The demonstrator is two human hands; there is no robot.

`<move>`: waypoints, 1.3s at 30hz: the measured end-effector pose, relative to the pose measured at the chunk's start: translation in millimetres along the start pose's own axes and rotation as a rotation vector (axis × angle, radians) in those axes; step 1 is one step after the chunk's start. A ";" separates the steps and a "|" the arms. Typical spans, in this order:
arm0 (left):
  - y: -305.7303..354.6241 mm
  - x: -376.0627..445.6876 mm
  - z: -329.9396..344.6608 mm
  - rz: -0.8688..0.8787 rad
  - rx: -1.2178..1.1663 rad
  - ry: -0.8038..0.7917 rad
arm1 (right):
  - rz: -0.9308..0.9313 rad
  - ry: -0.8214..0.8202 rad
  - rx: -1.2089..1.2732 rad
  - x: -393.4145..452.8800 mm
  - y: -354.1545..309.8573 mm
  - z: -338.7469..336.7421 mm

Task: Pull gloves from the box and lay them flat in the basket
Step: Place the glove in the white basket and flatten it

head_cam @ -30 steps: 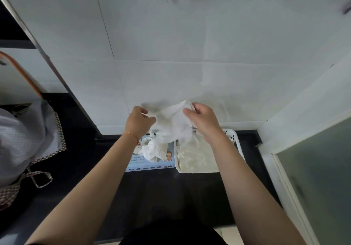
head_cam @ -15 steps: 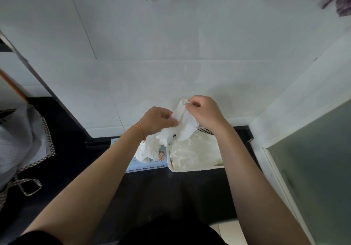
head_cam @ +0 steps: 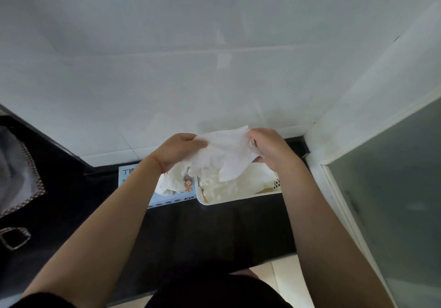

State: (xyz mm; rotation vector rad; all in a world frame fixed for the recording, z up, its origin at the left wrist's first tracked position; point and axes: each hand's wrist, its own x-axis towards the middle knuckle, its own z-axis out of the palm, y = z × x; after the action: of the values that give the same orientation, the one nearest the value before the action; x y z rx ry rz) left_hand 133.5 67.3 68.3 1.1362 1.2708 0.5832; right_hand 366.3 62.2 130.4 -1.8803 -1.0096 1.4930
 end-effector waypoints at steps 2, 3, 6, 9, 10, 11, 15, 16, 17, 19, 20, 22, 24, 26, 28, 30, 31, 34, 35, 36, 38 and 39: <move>-2.5 13.2 3.6 -0.023 0.143 0.008 | 0.071 -0.025 0.051 9.7 13.7 -5.2; -5.5 23.6 8.0 -0.033 0.237 0.011 | 0.106 -0.016 0.059 18.5 22.8 -9.7; -15.4 51.0 25.7 -0.024 0.528 0.036 | 0.152 -0.021 -0.003 41.5 57.1 -21.3; -18.6 68.8 45.9 -0.001 0.721 0.043 | 0.135 -0.020 -0.107 55.6 86.6 -32.8; -18.4 72.9 51.2 -0.008 0.750 0.053 | 0.125 -0.006 -0.138 60.9 93.5 -37.3; -18.2 76.8 56.0 -0.015 0.772 0.064 | 0.119 0.008 -0.164 66.2 99.1 -41.3; -14.5 86.5 72.3 -0.039 0.883 0.145 | 0.073 0.047 -0.299 83.3 110.9 -58.0; -13.5 86.9 74.2 -0.041 0.908 0.166 | 0.058 0.057 -0.324 85.7 112.2 -60.0; -12.5 87.9 76.6 -0.039 0.937 0.185 | 0.034 0.070 -0.357 88.5 113.5 -62.8; -10.5 89.1 80.9 -0.044 1.035 0.214 | -0.044 0.099 -0.455 94.2 114.3 -68.4; -10.3 89.3 82.7 -0.046 1.112 0.222 | -0.082 0.116 -0.508 96.5 114.6 -69.5; -14.0 87.5 89.9 -0.014 1.291 0.274 | -0.149 0.136 -0.614 100.6 114.5 -70.5; -22.9 83.2 99.6 0.088 1.414 0.415 | -0.221 0.140 -0.731 103.0 114.3 -69.2; -32.4 76.5 109.0 0.260 1.465 0.521 | -0.295 0.145 -0.856 105.0 114.8 -67.3; -44.7 71.9 116.6 0.484 1.435 0.493 | -0.339 0.135 -0.940 106.7 116.8 -65.4; -55.4 69.2 120.4 0.533 1.423 0.317 | -0.357 0.121 -1.016 107.1 118.5 -63.5; -59.7 67.5 121.5 0.471 1.429 0.221 | -0.361 0.113 -1.062 107.4 118.8 -62.7; -71.4 62.1 122.1 0.251 1.416 0.056 | -0.370 0.115 -1.185 106.4 118.6 -61.7; -74.4 59.5 122.2 0.217 1.410 0.051 | -0.373 0.122 -1.217 106.1 118.0 -61.2; -77.6 56.8 122.5 0.192 1.414 0.047 | -0.375 0.130 -1.251 106.0 118.3 -60.2; -83.8 53.9 122.8 0.163 1.414 0.035 | -0.384 0.144 -1.308 106.0 119.5 -57.0; -86.4 53.6 123.2 0.153 1.404 0.027 | -0.381 0.147 -1.325 105.7 120.6 -54.9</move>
State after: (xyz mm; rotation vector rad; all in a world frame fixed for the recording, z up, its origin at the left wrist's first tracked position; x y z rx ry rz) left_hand 242.9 39.3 -44.7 2.3618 1.6201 -0.3305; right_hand 458.4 80.8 -10.7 -2.2452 -2.4470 0.3458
